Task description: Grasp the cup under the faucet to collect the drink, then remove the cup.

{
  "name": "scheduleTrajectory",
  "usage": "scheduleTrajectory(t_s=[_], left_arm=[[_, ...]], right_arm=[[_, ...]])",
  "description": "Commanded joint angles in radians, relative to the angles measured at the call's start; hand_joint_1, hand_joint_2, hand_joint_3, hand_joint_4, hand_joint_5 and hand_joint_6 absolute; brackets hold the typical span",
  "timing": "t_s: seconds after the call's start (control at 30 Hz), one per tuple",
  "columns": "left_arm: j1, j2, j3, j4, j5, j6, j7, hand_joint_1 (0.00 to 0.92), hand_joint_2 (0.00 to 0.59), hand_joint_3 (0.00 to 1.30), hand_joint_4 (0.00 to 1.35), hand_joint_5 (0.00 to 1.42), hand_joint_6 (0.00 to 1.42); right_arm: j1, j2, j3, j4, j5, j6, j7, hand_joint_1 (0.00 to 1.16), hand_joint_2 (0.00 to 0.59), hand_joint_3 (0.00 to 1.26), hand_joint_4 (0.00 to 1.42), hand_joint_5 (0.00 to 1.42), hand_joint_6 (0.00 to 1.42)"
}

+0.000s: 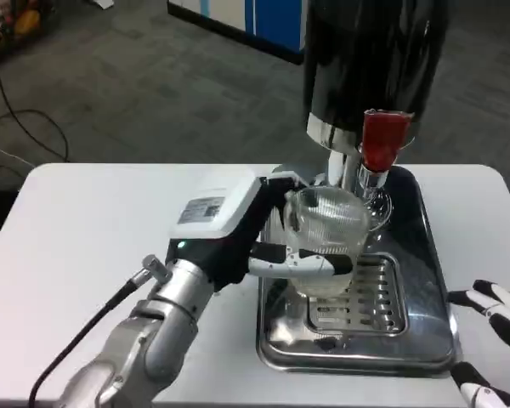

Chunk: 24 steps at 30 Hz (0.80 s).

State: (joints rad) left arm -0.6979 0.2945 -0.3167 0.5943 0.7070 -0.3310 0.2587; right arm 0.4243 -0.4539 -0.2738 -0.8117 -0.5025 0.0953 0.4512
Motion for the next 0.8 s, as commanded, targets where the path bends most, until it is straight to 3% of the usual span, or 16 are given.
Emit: scheduleTrajectory(t_s=[0.03, 0.37, 0.5, 0.8], left_arm=[[-0.042, -0.011, -0.03, 0.009, -0.007, -0.032, -0.013, 0.412, 0.112, 1.06, 1.12, 1.3, 1.42], [-0.038, -0.003, -0.063, -0.023, 0.006, -0.015, -0.053, 0.378, 0.075, 0.94, 1.0, 1.2, 1.42], [-0.028, 0.006, -0.064, -0.044, 0.01, -0.005, -0.067, 0.314, 0.07, 0.79, 0.82, 1.07, 1.39], [0.005, 0.033, -0.057, -0.119, 0.022, 0.021, -0.08, 0.177, 0.069, 0.7, 0.53, 0.82, 1.24]], right_arm=[[0.007, -0.013, -0.02, 0.011, 0.017, 0.002, 0.004, 0.34, 0.471, 0.11, 0.0, 0.0, 0.0], [0.004, -0.022, -0.036, 0.029, 0.045, 0.004, 0.001, 0.33, 0.464, 0.12, 0.0, 0.0, 0.0], [-0.003, -0.025, -0.036, 0.037, 0.054, 0.007, 0.002, 0.32, 0.463, 0.14, 0.0, 0.0, 0.0], [-0.017, -0.026, -0.033, 0.049, 0.067, 0.012, -0.002, 0.33, 0.476, 0.19, 0.02, 0.04, 0.0]])
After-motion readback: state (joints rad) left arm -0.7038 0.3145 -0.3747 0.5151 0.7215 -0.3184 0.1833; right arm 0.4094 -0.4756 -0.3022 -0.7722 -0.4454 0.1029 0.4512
